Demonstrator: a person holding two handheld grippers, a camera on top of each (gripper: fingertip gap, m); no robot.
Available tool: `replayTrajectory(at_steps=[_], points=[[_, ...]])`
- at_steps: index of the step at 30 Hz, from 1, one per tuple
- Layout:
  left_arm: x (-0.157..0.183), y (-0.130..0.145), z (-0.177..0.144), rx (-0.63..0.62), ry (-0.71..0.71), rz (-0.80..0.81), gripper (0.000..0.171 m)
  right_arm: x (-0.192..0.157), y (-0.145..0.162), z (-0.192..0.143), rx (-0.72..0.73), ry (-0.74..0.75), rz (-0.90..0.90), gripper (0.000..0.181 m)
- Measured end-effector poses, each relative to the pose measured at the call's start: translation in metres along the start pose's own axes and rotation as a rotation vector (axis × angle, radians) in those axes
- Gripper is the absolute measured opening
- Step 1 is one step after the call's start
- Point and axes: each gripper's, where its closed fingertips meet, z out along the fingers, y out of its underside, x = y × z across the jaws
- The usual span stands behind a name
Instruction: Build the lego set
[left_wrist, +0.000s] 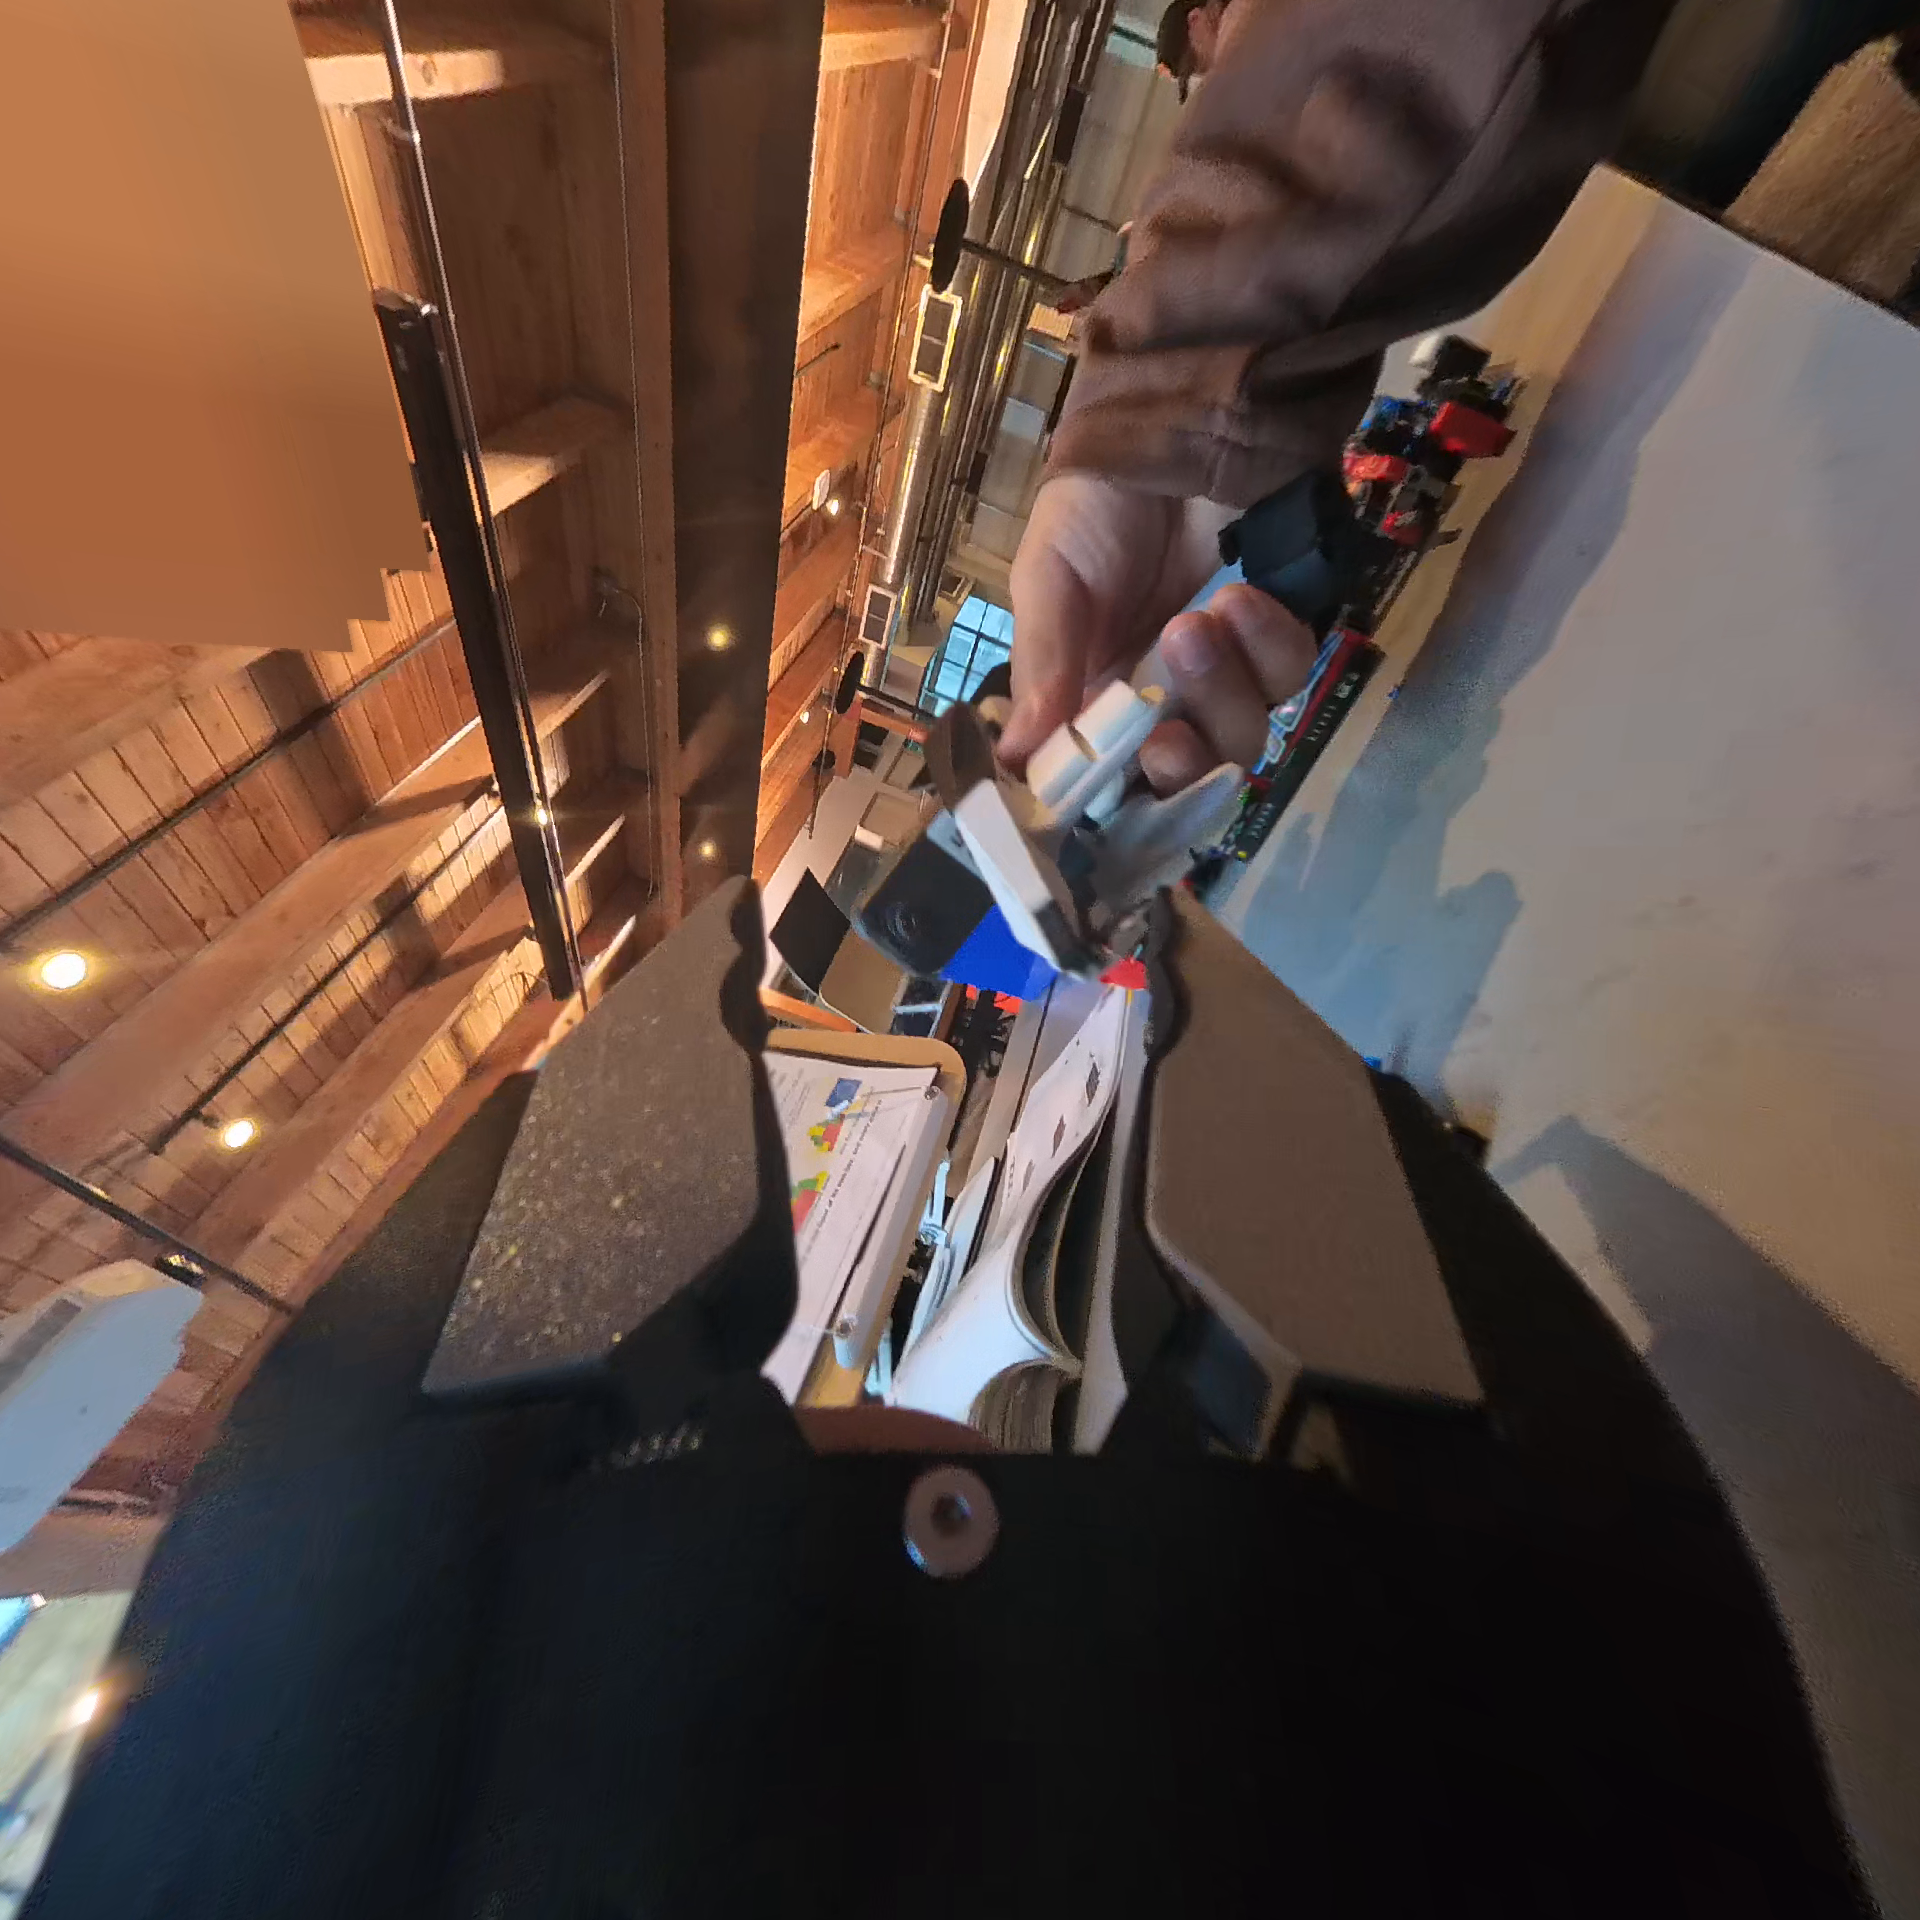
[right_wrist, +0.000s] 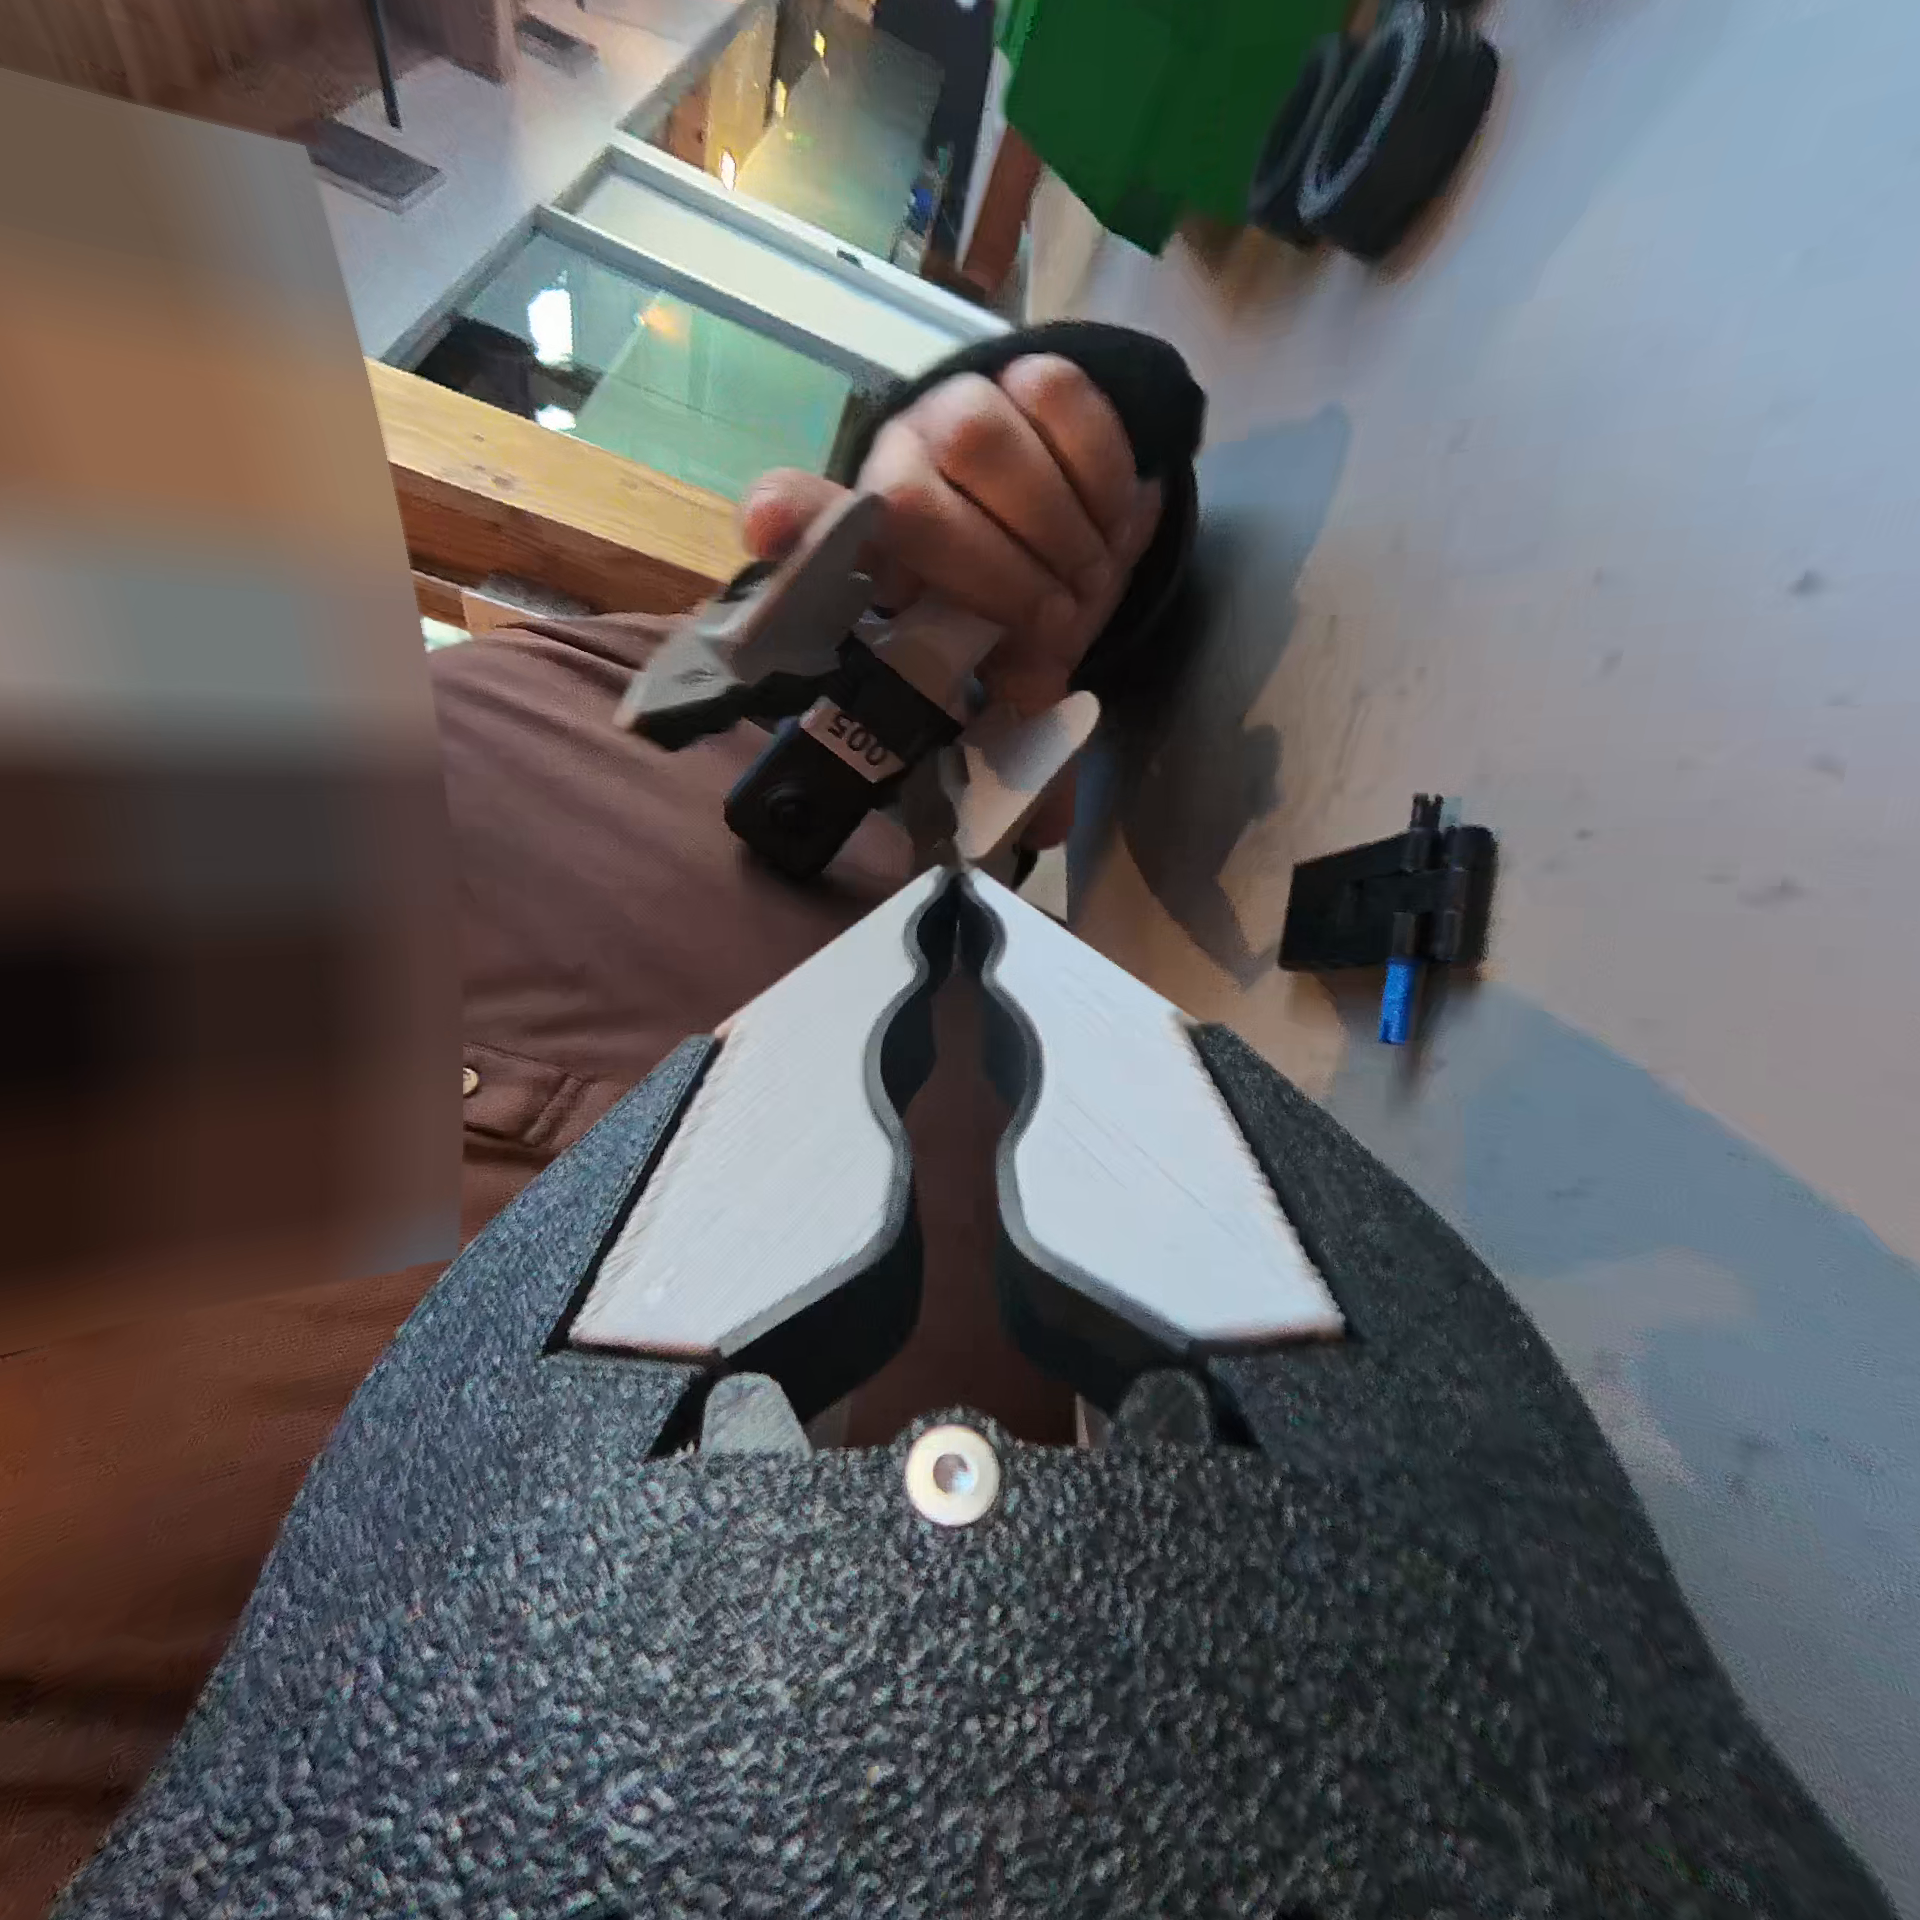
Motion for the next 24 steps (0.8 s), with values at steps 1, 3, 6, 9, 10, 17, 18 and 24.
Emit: replayTrajectory(at_steps=[1, 3, 6, 9, 10, 17, 18, 24], points=[[-0.002, 0.003, 0.000, -0.010, -0.007, -0.026, 0.064, -0.006, -0.004, -0.003, 0.024, -0.009, -0.020, 0.000], [-0.004, 0.008, -0.001, -0.032, 0.007, -0.082, 0.058, -0.017, -0.013, -0.012, 0.089, -0.013, -0.067, 0.000], [-0.002, 0.013, -0.001, -0.042, 0.047, -0.191, 0.071, -0.039, -0.028, -0.033, 0.211, -0.037, -0.138, 0.000], [0.034, 0.028, -0.001, -0.117, 0.319, -0.498, 0.091, -0.035, -0.029, -0.049, 0.255, 0.076, -0.180, 0.000], [0.051, 0.033, -0.005, -0.163, 0.465, -0.567, 0.096, -0.032, -0.026, -0.050, 0.247, 0.099, -0.179, 0.000], [0.081, 0.076, -0.008, -0.389, 0.741, -0.629, 0.064, -0.007, -0.002, -0.047, 0.222, 0.159, -0.129, 0.000], [0.082, 0.076, -0.007, -0.387, 0.772, -0.641, 0.060, -0.006, 0.000, -0.046, 0.220, 0.157, -0.126, 0.000], [0.088, 0.079, -0.011, -0.496, 0.945, -0.746, 0.069, -0.005, 0.015, -0.046, 0.201, 0.164, -0.133, 0.000]])
